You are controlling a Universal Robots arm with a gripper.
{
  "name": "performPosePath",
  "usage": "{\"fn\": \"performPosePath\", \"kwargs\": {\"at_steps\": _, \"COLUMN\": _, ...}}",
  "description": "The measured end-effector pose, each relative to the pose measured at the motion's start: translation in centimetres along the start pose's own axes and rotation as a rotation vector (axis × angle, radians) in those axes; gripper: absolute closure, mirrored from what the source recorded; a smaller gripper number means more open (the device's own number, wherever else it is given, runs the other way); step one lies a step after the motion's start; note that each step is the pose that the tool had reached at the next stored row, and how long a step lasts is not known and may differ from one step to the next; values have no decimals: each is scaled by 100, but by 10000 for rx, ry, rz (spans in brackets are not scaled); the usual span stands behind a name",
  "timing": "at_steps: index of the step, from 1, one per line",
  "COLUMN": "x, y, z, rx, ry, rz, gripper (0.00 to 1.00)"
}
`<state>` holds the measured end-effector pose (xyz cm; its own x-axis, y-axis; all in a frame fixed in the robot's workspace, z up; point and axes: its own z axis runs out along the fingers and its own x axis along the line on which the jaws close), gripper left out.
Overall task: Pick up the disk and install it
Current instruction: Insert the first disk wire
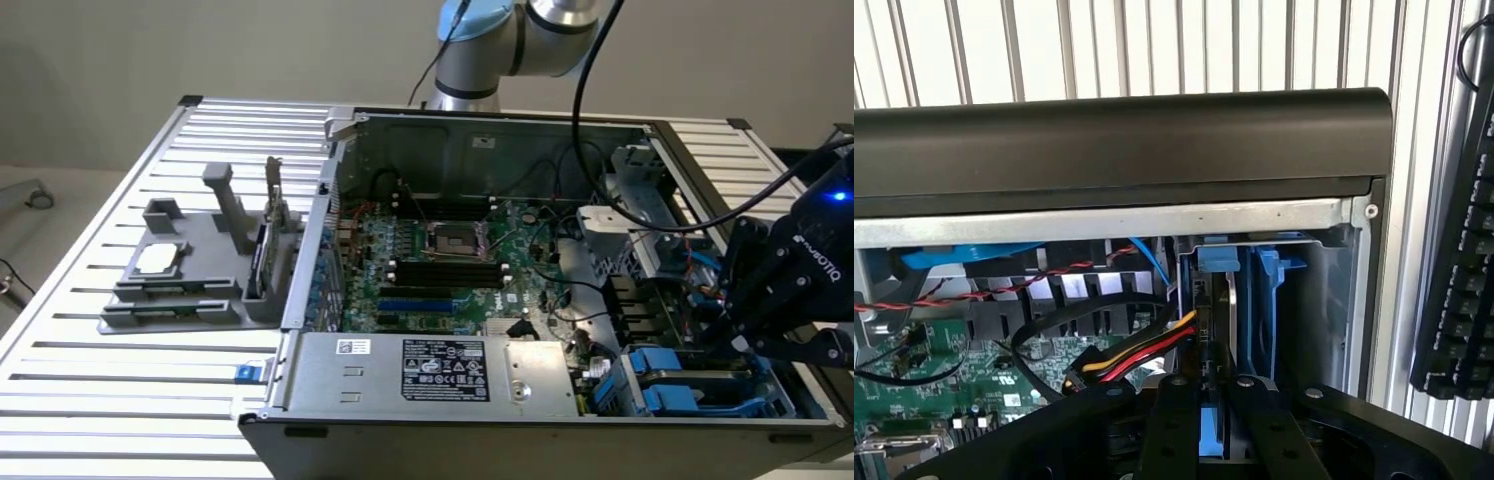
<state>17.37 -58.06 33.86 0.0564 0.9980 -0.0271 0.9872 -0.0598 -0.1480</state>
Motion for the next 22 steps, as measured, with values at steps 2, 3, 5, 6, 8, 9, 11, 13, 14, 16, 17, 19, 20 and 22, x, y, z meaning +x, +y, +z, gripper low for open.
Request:
{"fn": "performPosePath", "kwargs": {"at_steps": 2, "x": -2, "y": 0, "z": 0, "rx": 0, "ry": 3, "rz": 11, "gripper": 84}}
{"fn": "performPosePath", "kwargs": {"at_steps": 3, "x": -4, "y": 1, "z": 0, "rx": 0, "ry": 4, "rz": 18, "gripper": 84}}
{"fn": "performPosePath", "kwargs": {"at_steps": 5, "x": -5, "y": 1, "z": 1, "rx": 1, "ry": 8, "rz": 29, "gripper": 84}}
{"fn": "performPosePath", "kwargs": {"at_steps": 6, "x": -5, "y": 1, "z": 1, "rx": 2, "ry": 10, "rz": 32, "gripper": 84}}
{"fn": "performPosePath", "kwargs": {"at_steps": 8, "x": -7, "y": 2, "z": 1, "rx": 2, "ry": 17, "rz": 39, "gripper": 84}}
{"fn": "performPosePath", "kwargs": {"at_steps": 9, "x": -8, "y": 2, "z": 2, "rx": 2, "ry": 18, "rz": 43, "gripper": 84}}
{"fn": "performPosePath", "kwargs": {"at_steps": 11, "x": -8, "y": 3, "z": 3, "rx": 3, "ry": 28, "rz": 48, "gripper": 84}}
{"fn": "performPosePath", "kwargs": {"at_steps": 13, "x": -9, "y": 5, "z": 5, "rx": 3, "ry": 40, "rz": 51, "gripper": 84}}
{"fn": "performPosePath", "kwargs": {"at_steps": 14, "x": -10, "y": 6, "z": 5, "rx": 3, "ry": 44, "rz": 52, "gripper": 84}}
{"fn": "performPosePath", "kwargs": {"at_steps": 16, "x": -11, "y": 7, "z": 7, "rx": 4, "ry": 56, "rz": 51, "gripper": 84}}
{"fn": "performPosePath", "kwargs": {"at_steps": 17, "x": -12, "y": 9, "z": 7, "rx": 5, "ry": 64, "rz": 50, "gripper": 84}}
{"fn": "performPosePath", "kwargs": {"at_steps": 19, "x": -14, "y": 10, "z": 9, "rx": 6, "ry": 79, "rz": 49, "gripper": 84}}
{"fn": "performPosePath", "kwargs": {"at_steps": 20, "x": -15, "y": 12, "z": 10, "rx": 6, "ry": 86, "rz": 47, "gripper": 84}}
{"fn": "performPosePath", "kwargs": {"at_steps": 22, "x": -18, "y": 15, "z": 12, "rx": 7, "ry": 103, "rz": 45, "gripper": 84}}
